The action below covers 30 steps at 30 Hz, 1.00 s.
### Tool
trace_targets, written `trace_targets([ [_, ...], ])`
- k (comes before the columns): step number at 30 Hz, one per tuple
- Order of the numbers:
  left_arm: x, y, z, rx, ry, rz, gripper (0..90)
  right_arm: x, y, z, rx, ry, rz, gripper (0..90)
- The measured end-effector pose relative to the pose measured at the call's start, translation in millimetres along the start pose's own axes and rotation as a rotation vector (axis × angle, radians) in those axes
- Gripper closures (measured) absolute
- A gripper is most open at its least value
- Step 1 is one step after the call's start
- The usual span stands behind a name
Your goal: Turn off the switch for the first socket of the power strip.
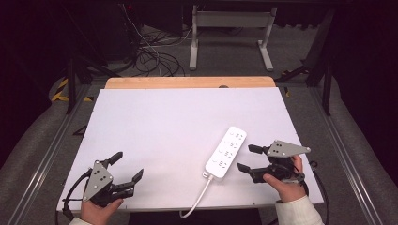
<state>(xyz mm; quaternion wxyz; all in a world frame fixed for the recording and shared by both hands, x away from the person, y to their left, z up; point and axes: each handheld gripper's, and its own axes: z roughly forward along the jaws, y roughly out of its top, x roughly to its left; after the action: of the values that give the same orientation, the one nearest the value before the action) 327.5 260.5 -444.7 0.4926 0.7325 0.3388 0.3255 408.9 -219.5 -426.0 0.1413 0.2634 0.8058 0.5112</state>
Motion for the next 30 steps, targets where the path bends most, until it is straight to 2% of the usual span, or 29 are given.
trace_targets([
  [9, 0.0, -0.1, 0.0, -0.003, 0.001, 0.002, 15.7, -10.1, -22.7, -8.3, -0.027, -0.008, 0.017, 21.1],
  [18, -0.4, -0.5, -0.4, -0.004, -0.007, 0.016, 15.7, -17.1, -40.8, -12.5, -0.020, -0.028, 0.034, 20.8],
  [20, 0.1, -0.5, -0.3, -0.002, -0.002, 0.025, 15.7, -18.0, -44.8, -12.9, -0.011, -0.033, 0.034, 20.7],
  [27, 0.1, -1.7, 0.6, 0.011, 0.003, 0.010, 15.7, -18.7, -58.1, -14.0, 0.023, -0.051, 0.034, 20.0],
  [28, 0.9, -1.6, 0.6, 0.016, 0.009, 0.020, 15.7, -18.9, -60.2, -14.0, 0.030, -0.052, 0.032, 20.0],
  [30, 0.5, -2.4, 1.0, 0.018, 0.009, 0.007, 15.8, -18.6, -64.4, -13.8, 0.040, -0.052, 0.036, 19.8],
])
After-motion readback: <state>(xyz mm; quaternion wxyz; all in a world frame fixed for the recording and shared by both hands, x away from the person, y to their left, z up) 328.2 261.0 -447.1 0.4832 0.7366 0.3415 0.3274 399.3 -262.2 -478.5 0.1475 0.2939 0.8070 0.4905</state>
